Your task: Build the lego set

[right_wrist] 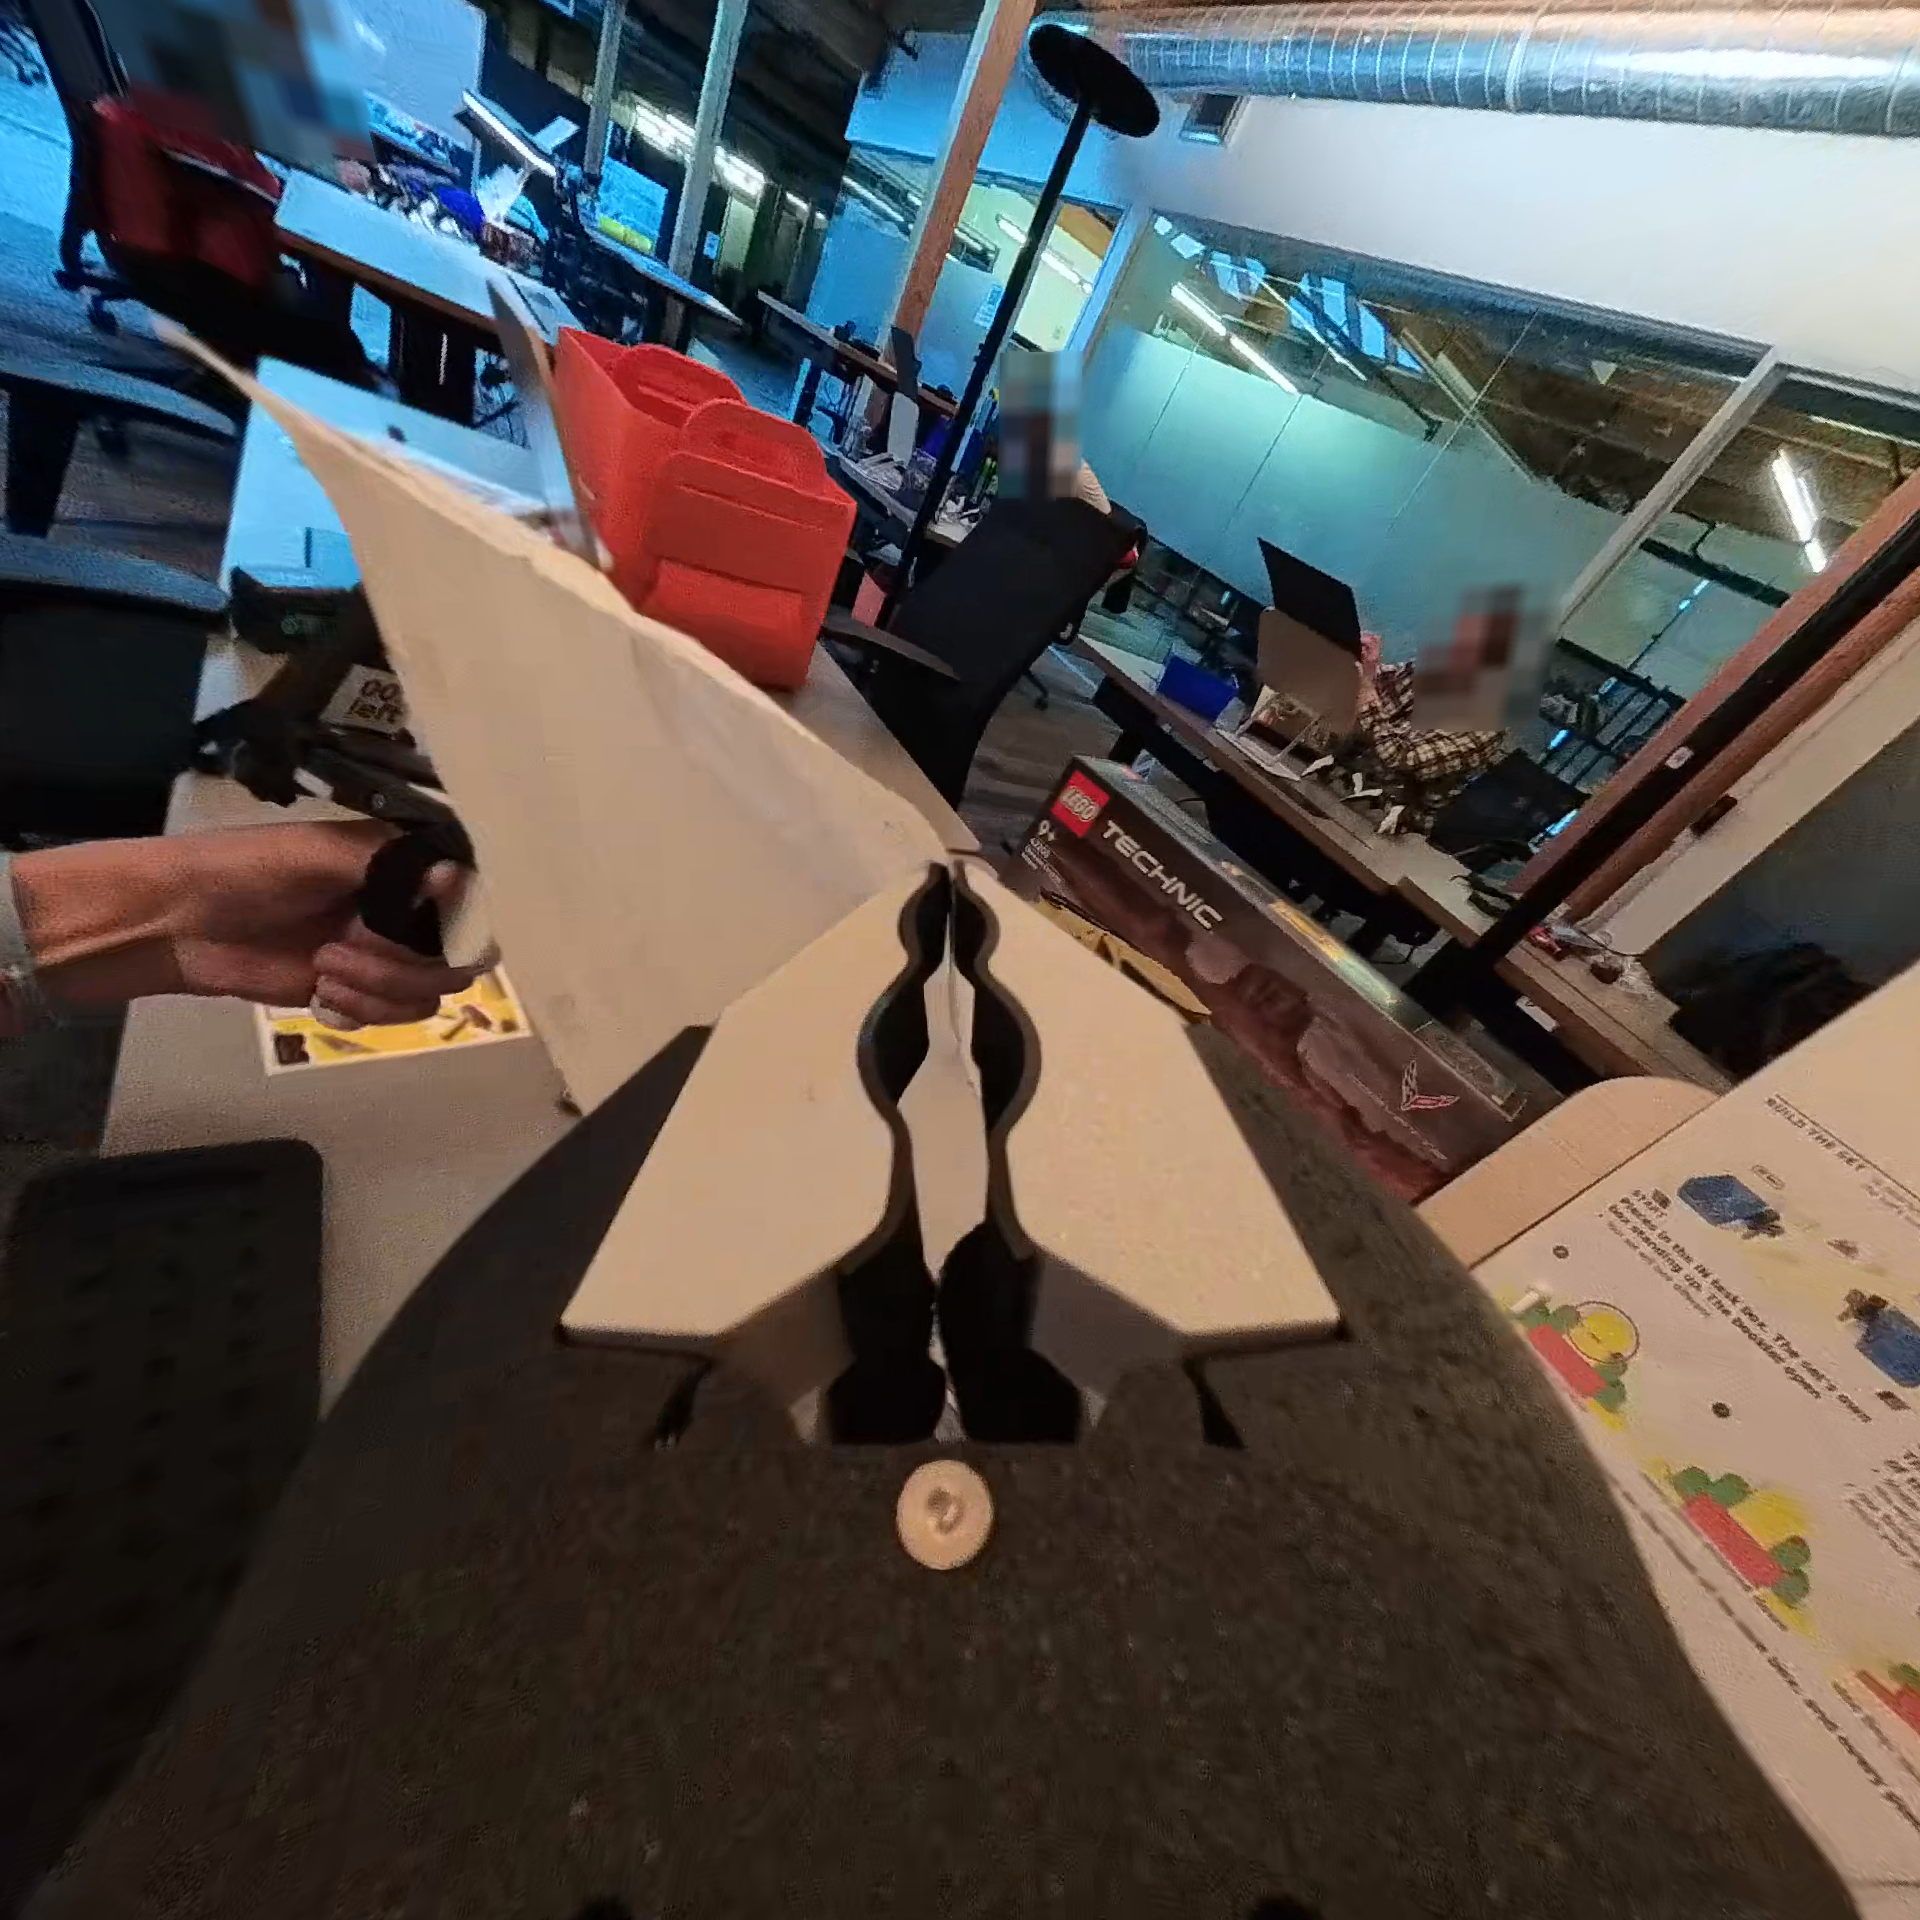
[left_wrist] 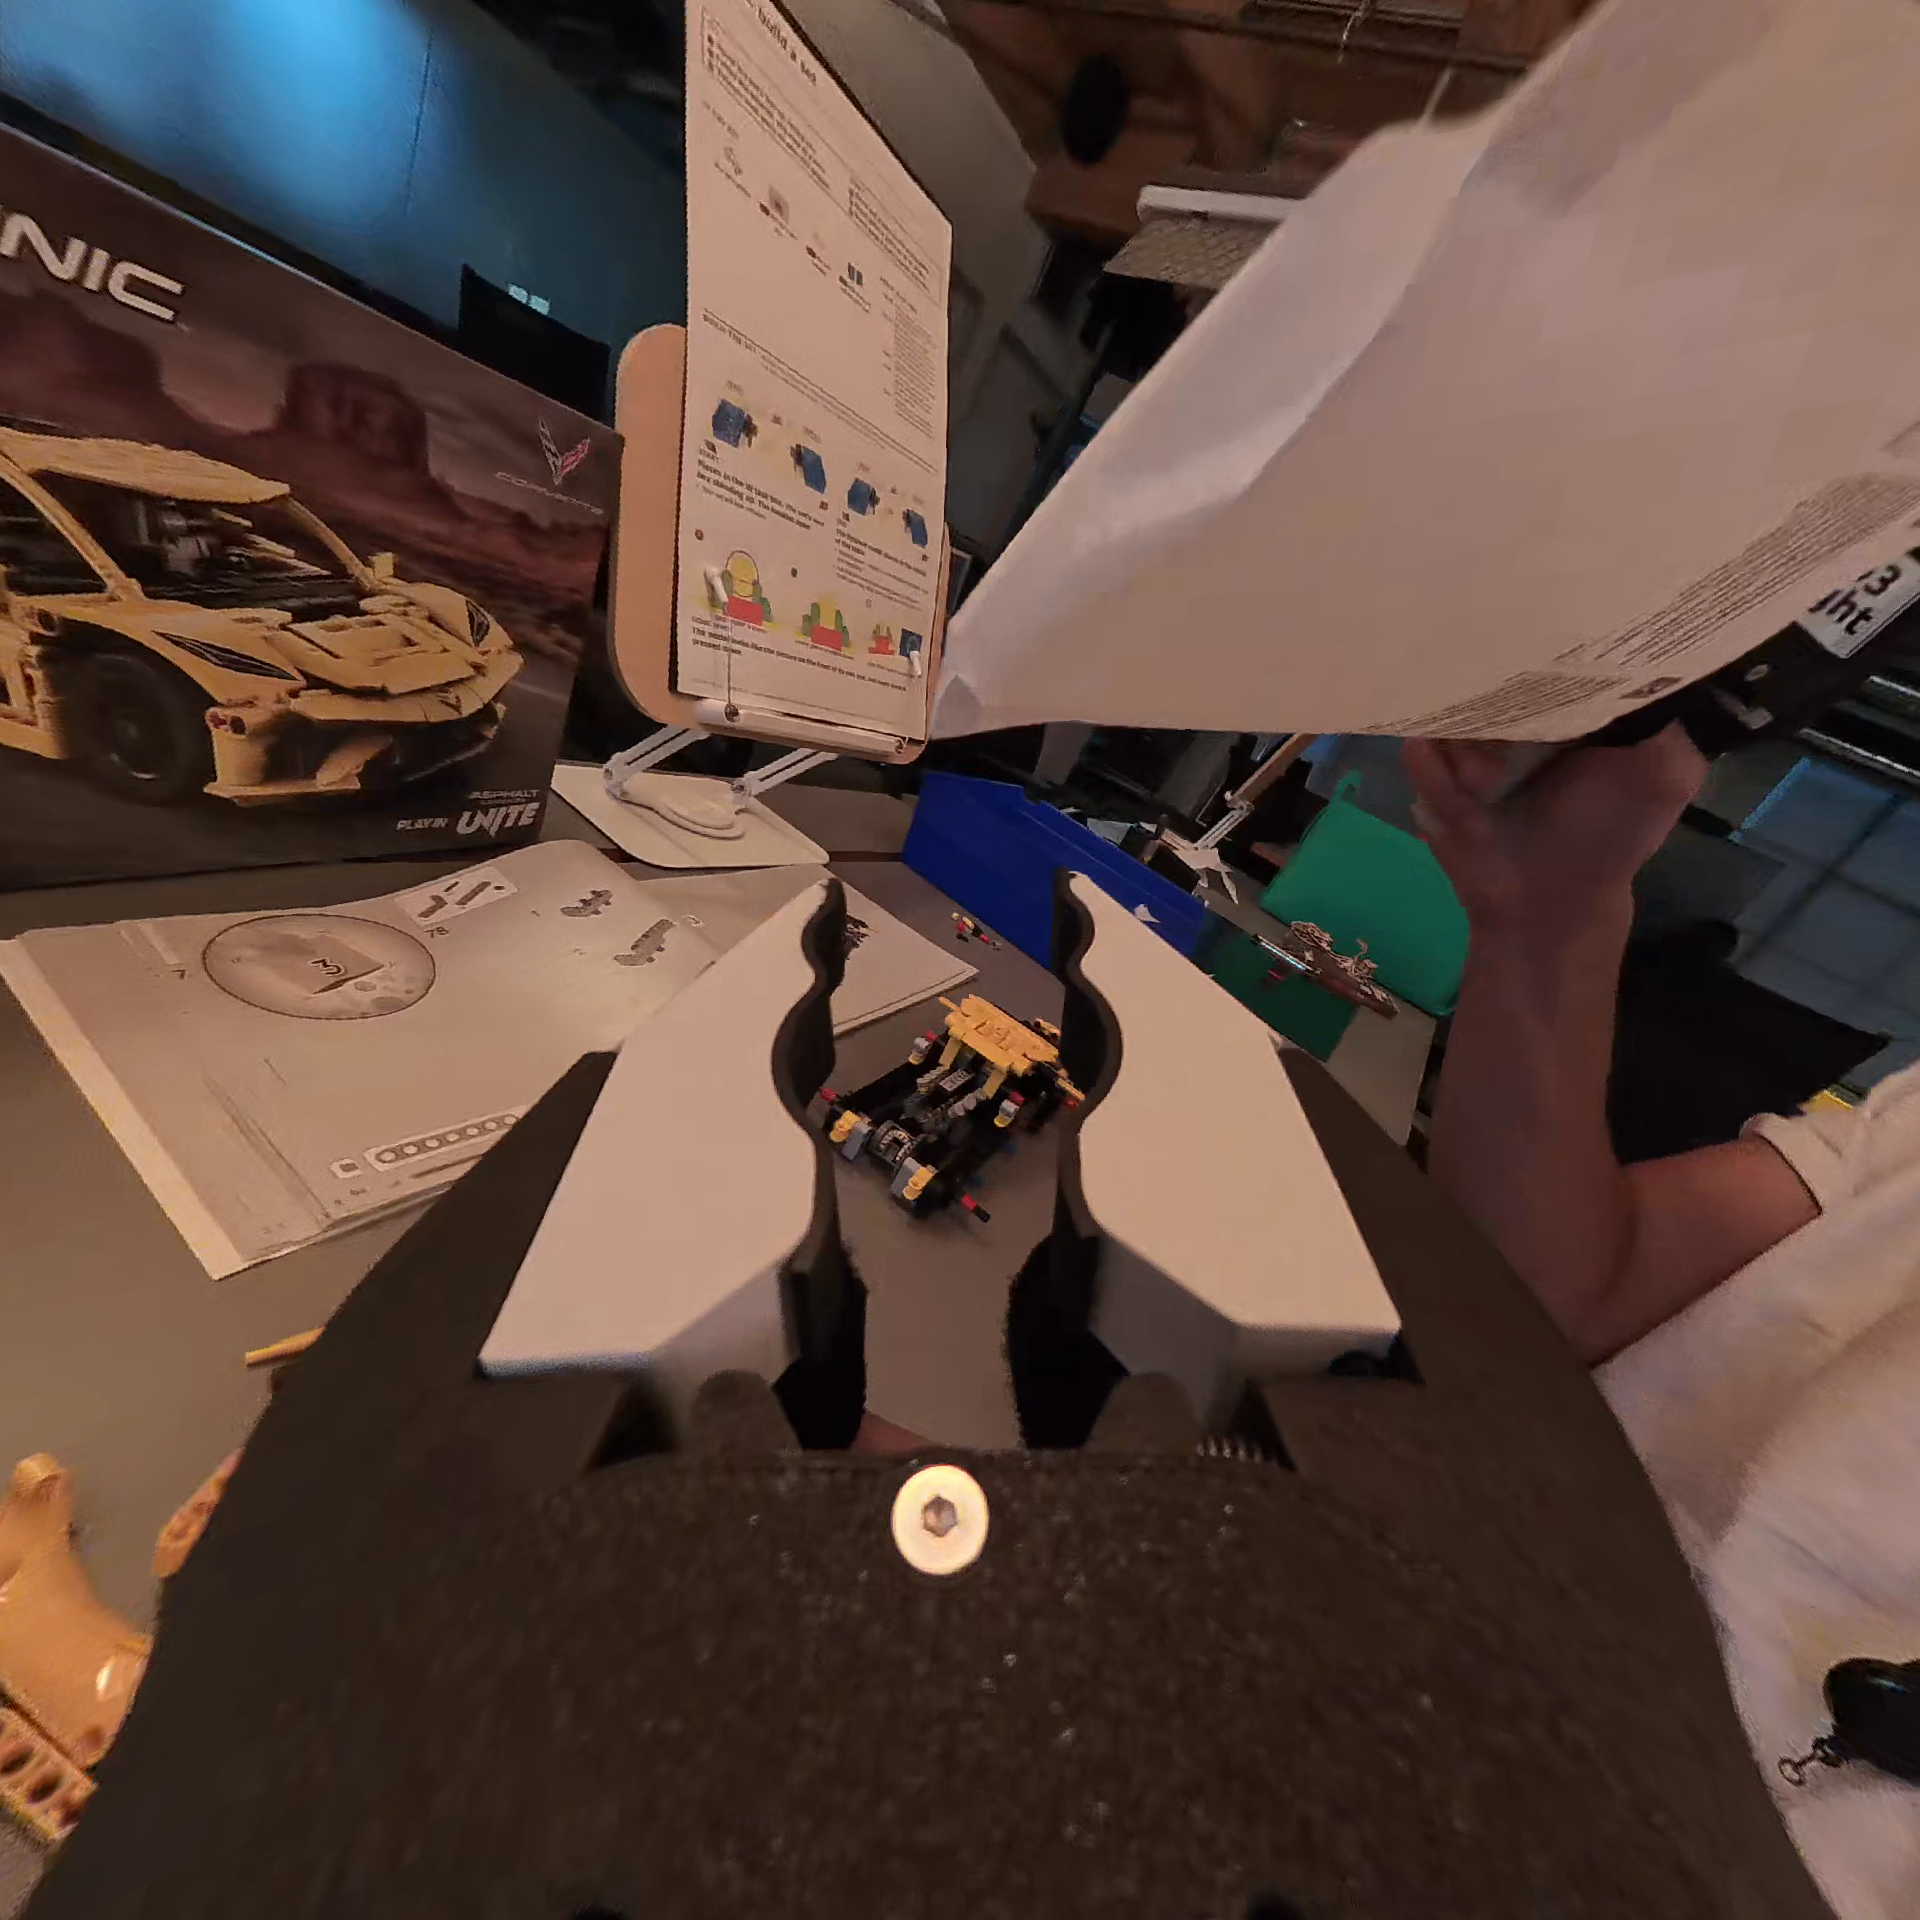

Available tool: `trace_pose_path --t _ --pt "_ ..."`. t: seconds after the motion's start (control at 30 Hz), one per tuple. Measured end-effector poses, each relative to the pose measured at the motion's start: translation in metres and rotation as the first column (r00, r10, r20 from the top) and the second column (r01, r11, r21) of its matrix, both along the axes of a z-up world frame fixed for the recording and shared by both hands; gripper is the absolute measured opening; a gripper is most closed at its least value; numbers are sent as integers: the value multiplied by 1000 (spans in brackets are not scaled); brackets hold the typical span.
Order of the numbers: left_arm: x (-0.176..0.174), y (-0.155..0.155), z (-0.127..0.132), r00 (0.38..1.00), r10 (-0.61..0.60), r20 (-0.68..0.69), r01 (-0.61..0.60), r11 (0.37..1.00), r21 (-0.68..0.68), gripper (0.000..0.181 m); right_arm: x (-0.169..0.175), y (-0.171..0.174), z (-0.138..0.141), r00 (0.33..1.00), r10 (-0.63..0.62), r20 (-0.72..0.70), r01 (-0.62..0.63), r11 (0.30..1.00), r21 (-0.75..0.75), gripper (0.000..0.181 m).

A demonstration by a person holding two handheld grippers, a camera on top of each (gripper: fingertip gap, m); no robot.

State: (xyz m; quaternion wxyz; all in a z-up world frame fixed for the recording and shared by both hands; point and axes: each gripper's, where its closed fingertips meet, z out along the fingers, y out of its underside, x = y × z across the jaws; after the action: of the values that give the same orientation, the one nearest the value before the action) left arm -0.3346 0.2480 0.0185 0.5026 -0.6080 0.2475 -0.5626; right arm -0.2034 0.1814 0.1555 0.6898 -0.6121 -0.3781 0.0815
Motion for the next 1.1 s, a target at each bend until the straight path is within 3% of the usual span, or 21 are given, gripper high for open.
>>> trace_pose_path --t 0.33,0.5,0.6,0.67,0.73,0.8,0.87,0.93,1.0,1.07,1.1 --pt "33 -21 -13 995 -103 -7 103 994 -27 39 0 8 -20 985 -51 164 72 990 -124 0" --pt "41 -20 -17 993 -114 -5 114 993 -41 39 23 17 -26 927 -222 302 276 949 -149 0" --pt "44 -23 -26 995 -101 -27 99 994 -56 39 51 21 -24 858 -332 391 389 918 -74 0" --pt "47 -27 -33 995 -78 -56 75 996 -55 39 106 28 -24 799 -440 409 501 864 -49 0" --pt "50 -34 -38 995 -55 -82 52 998 -41 38 184 39 -27 716 -553 427 634 771 -65 0" --pt "56 -43 -42 994 -56 -98 53 998 -32 39 283 42 -27 560 -682 472 791 609 -58 0" --pt "64 -50 -46 992 -68 -108 65 998 -26 38 380 35 -34 369 -751 548 915 398 -70 0" --pt "75 -56 -50 989 -90 -115 88 996 -27 39 458 23 -43 173 -733 658 980 193 -42 0" --pt "87 -59 -54 984 -111 -137 108 994 -25 39 516 22 -45 21 -721 693 998 61 34 0" --pt "98 -63 -57 979 -126 -161 126 992 -8 38 552 21 -65 -51 -670 741 998 -50 23 0" --pt "103 -64 -58 977 -132 -170 134 991 -2 38 561 26 -86 -45 -634 772 997 -73 -2 0"
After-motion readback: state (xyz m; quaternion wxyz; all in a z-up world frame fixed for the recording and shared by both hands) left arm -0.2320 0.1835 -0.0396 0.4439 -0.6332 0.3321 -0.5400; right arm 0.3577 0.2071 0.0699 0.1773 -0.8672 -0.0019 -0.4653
